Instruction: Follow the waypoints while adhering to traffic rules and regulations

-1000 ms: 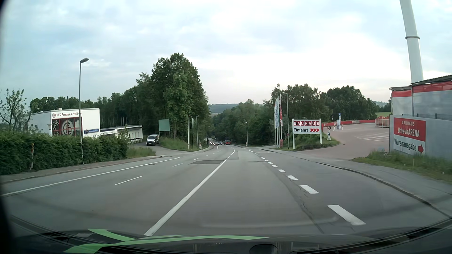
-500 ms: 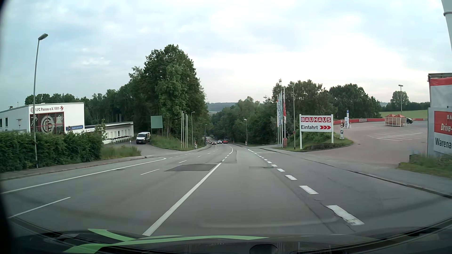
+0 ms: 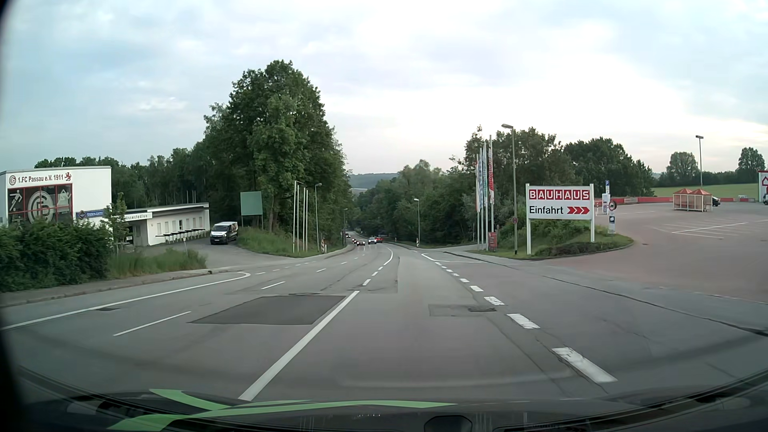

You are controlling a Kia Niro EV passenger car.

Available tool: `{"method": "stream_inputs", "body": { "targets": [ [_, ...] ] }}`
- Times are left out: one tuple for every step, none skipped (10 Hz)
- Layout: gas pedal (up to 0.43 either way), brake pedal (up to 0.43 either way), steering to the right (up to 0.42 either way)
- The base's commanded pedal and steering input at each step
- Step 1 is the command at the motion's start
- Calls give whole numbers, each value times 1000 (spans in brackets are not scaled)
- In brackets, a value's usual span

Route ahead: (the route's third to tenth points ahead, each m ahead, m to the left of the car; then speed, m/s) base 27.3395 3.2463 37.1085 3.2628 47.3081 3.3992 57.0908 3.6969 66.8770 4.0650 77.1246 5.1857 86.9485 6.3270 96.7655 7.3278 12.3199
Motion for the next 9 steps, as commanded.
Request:
{"method": "stream_inputs", "body": {
  "targets": [
    [0, 98, -4],
    [0, 104, -4],
    [0, 104, -4],
    [0, 104, -4],
    [0, 104, -4],
    [0, 104, -3],
    [0, 104, -3],
    [0, 104, -3],
    [0, 110, -3]
  ]
}}
